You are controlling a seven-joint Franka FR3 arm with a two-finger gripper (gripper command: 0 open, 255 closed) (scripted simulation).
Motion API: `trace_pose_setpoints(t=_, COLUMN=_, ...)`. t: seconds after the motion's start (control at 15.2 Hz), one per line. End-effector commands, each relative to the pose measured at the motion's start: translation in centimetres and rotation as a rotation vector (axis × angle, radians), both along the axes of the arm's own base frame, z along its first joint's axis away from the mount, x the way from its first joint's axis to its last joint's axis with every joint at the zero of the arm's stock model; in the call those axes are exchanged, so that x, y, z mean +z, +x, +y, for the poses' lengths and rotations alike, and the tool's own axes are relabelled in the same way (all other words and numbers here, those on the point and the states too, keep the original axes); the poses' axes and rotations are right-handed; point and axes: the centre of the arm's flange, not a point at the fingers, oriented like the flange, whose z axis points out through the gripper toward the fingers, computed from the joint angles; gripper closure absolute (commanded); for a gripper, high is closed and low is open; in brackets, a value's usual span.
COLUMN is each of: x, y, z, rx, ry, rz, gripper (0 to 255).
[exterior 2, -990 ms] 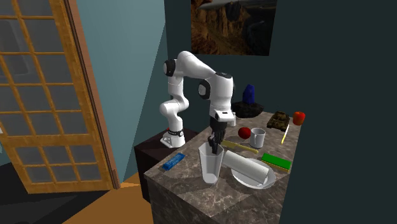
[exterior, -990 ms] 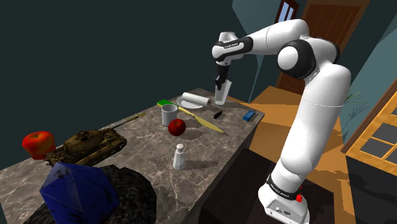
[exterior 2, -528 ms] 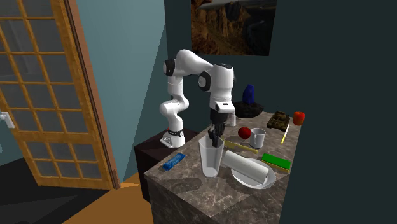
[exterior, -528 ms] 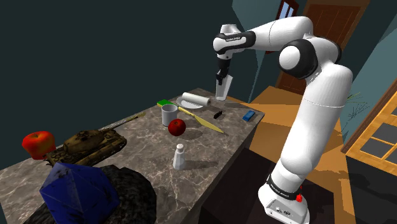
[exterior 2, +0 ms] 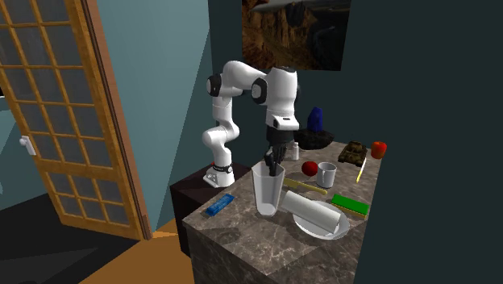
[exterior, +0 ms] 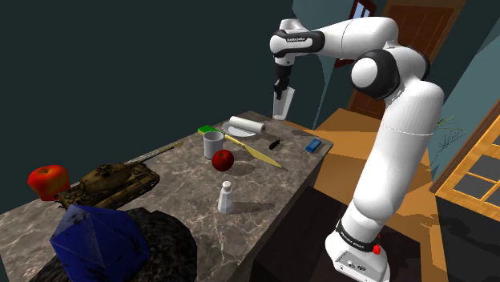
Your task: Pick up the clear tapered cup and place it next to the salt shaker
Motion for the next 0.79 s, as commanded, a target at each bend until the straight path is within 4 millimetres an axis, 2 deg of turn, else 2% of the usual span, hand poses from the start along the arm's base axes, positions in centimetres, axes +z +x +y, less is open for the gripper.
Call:
trace_pose_setpoints(t=0.0, x=1.2, y=0.0, z=0.0, rx=0.0, ry=0.0, rz=0.0, gripper=255)
trace_pose_setpoints(t=0.73, x=7.0, y=0.0, z=0.0, rx=0.0, ry=0.0, rz=0.0, gripper=255)
